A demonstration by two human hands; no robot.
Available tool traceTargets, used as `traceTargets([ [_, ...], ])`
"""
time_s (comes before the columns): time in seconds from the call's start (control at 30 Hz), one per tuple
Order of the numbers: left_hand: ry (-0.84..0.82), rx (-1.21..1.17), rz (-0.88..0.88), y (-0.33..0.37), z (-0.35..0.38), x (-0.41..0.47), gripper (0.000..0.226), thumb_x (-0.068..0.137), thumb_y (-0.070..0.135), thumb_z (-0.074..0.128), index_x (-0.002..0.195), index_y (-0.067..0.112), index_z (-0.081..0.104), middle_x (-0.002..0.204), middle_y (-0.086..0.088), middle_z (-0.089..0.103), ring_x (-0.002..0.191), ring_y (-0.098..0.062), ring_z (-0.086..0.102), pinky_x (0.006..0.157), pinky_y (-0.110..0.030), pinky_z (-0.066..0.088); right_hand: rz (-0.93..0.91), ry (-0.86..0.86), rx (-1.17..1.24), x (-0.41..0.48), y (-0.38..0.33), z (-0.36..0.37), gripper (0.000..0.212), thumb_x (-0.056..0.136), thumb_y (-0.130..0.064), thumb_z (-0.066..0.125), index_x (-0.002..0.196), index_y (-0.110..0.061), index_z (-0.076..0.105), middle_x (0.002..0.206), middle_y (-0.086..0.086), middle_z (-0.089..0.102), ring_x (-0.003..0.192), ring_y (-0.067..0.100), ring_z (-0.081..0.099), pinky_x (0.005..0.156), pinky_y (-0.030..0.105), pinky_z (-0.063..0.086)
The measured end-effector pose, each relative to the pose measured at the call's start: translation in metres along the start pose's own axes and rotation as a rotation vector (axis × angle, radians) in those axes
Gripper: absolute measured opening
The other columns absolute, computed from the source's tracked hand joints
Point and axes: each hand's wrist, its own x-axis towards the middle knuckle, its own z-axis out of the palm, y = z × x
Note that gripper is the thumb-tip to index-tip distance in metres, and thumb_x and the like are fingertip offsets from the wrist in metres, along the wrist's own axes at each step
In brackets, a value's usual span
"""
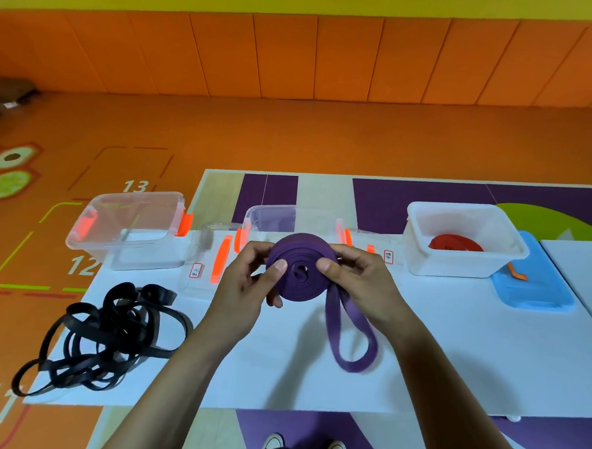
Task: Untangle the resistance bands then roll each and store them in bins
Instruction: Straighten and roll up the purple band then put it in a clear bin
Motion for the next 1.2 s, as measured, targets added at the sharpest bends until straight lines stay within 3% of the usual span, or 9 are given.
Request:
traceTargets([
  [0.17,-0.003,-0.017,0.002,0.005,0.007,-0.001,0.023,0.098,0.033,0.064,0.114,0.017,0.060,0.109,0.001,0.069,0.056,-0.025,0.057,0.063,-0.035,0.052,0.003,0.018,-0.001,-0.006,0.000,-0.012,0.033,0.085,-0.020,0.074,0.115,-0.007,0.075,0.102,0.004,0.079,0.092,0.013,0.073,0.083,0.022,0.055],
  [0.3,-0.083,0.089,-0.032,0.016,-0.006,0.001,0.011,0.100,0.023,0.063,0.109,0.016,0.059,0.106,0.001,0.068,0.055,-0.026,0.062,0.063,-0.037,0.050,-0.024,0.021,-0.028,-0.005,-0.002,-0.009,0.027,0.090,-0.008,0.073,0.116,-0.005,0.075,0.104,0.005,0.079,0.094,0.011,0.073,0.084,0.019,0.053],
  [0.47,-0.211,0.607,0.021,0.041,-0.024,0.004,0.026,0.089,0.056,0.065,0.113,0.045,0.060,0.104,0.015,0.068,0.059,-0.002,0.058,0.061,-0.022,0.046,0.043,-0.082,-0.186,-0.012,-0.007,-0.004,0.026,0.086,-0.008,0.079,0.111,-0.015,0.079,0.084,-0.008,0.078,0.077,0.001,0.068,0.076,0.015,0.052],
  [0.6,-0.304,0.627,0.045,0.045,-0.024,0.004,0.012,0.097,0.049,0.059,0.105,0.044,0.066,0.102,0.017,0.067,0.052,-0.016,0.061,0.058,-0.026,0.045,0.026,-0.118,-0.225,-0.011,-0.004,0.008,0.025,0.082,-0.013,0.084,0.106,-0.020,0.081,0.095,0.001,0.080,0.091,0.017,0.073,0.090,0.034,0.058],
  [0.67,-0.334,0.669,0.021,0.044,-0.024,0.004,0.014,0.097,0.049,0.059,0.107,0.041,0.064,0.102,0.020,0.066,0.054,-0.013,0.065,0.057,-0.020,0.043,0.032,-0.112,-0.210,-0.012,-0.003,0.007,0.023,0.082,-0.014,0.084,0.104,-0.021,0.081,0.096,0.003,0.079,0.095,0.023,0.074,0.094,0.042,0.057],
  [0.8,-0.368,0.750,0.025,0.042,-0.019,0.004,0.017,0.096,0.047,0.064,0.111,0.040,0.061,0.092,0.028,0.064,0.056,-0.010,0.065,0.053,-0.014,0.041,0.059,-0.111,-0.146,-0.013,-0.002,0.000,0.023,0.083,-0.010,0.082,0.106,-0.016,0.080,0.099,0.007,0.079,0.100,0.031,0.073,0.095,0.043,0.058],
  [0.87,-0.351,0.689,0.007,0.038,-0.018,0.002,0.013,0.099,0.040,0.061,0.111,0.035,0.061,0.085,0.031,0.064,0.052,-0.010,0.061,0.052,-0.016,0.041,0.057,-0.093,-0.110,-0.014,0.000,0.001,0.022,0.083,-0.007,0.081,0.104,-0.013,0.080,0.099,0.009,0.079,0.097,0.030,0.074,0.089,0.038,0.060],
  [1.0,-0.235,0.395,-0.007,0.036,-0.022,-0.002,0.012,0.101,0.031,0.059,0.112,0.026,0.062,0.098,0.016,0.066,0.052,-0.019,0.058,0.054,-0.026,0.048,0.057,-0.049,-0.037,-0.016,-0.002,0.000,0.019,0.084,-0.007,0.079,0.103,-0.010,0.077,0.096,0.006,0.079,0.090,0.018,0.075,0.080,0.023,0.056],
  [1.2,-0.118,0.254,0.028,0.040,-0.019,0.001,0.013,0.104,0.027,0.050,0.111,0.018,0.057,0.096,0.009,0.067,0.050,-0.021,0.059,0.059,-0.027,0.048,0.047,-0.028,0.034,-0.010,-0.011,-0.002,0.030,0.084,-0.022,0.075,0.110,-0.008,0.074,0.098,0.008,0.079,0.091,0.018,0.074,0.081,0.022,0.054],
])
